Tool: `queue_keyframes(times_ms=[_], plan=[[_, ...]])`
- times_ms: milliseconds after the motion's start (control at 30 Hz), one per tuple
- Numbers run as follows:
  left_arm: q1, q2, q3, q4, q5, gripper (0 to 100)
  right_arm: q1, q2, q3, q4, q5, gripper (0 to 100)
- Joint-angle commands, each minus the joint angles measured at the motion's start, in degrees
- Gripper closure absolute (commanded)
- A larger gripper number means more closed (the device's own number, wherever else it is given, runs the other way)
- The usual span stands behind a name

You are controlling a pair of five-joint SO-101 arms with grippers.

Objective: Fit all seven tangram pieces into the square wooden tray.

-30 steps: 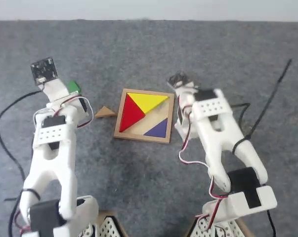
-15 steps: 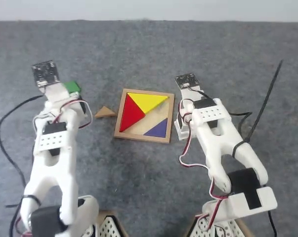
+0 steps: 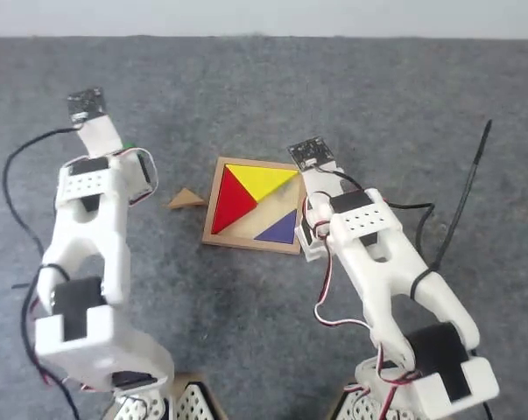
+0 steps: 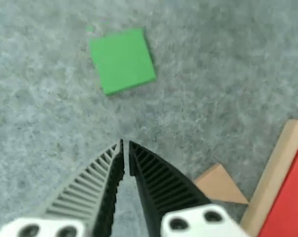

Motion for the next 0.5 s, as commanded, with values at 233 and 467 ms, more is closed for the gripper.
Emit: queue_keyframes(times_ms=[233,467], plan=[[1.85,-6.95,3.3,-3.43,-0.44,98,9.01,-2.77,-0.62,-7.43,-13.98,85.8],[1.85,-15.56,12.44,-10.29,-0.7,98,7.69,-2.68,-0.53,-8.57,-17.14,81.4]])
